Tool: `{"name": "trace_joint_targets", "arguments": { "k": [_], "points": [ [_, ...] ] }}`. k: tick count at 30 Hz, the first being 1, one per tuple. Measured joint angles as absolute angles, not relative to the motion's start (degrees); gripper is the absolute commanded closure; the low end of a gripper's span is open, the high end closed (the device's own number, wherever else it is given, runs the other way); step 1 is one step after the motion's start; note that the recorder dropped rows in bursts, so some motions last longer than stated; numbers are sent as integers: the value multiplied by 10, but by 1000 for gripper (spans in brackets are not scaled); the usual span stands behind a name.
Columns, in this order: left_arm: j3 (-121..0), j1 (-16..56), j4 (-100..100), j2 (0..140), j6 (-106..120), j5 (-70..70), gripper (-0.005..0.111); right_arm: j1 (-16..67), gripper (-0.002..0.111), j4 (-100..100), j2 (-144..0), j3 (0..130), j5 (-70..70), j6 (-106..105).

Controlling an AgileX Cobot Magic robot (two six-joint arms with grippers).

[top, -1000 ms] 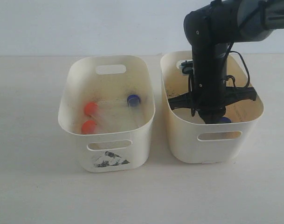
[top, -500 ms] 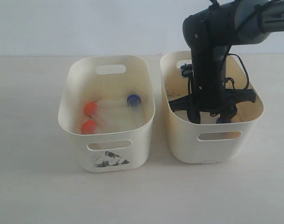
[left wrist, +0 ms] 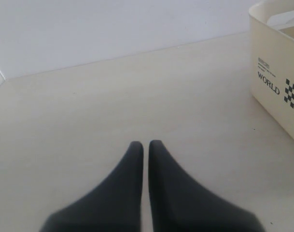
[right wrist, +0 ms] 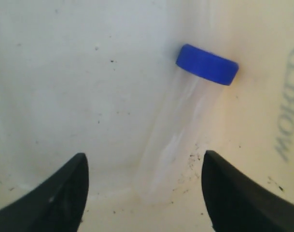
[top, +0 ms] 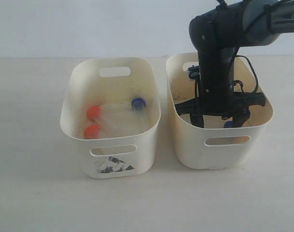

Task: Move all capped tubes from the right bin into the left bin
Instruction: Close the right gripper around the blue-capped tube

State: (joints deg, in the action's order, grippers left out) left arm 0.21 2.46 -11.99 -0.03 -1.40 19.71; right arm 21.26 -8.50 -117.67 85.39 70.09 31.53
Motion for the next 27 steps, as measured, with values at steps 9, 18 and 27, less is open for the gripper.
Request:
{"name": "trace_joint_targets", "arguments": {
  "k": [9,18,27],
  "points": [
    [2,25,-120,0,-14,197,102,213,41,-88,-1177,854,701,335],
    [2,25,-120,0,-14,197,102,213,9,-114,-1177,854,701,362],
    [2,25,-120,0,-14,197,102,213,8,-115,-1205,854,700,369]
  ]
}}
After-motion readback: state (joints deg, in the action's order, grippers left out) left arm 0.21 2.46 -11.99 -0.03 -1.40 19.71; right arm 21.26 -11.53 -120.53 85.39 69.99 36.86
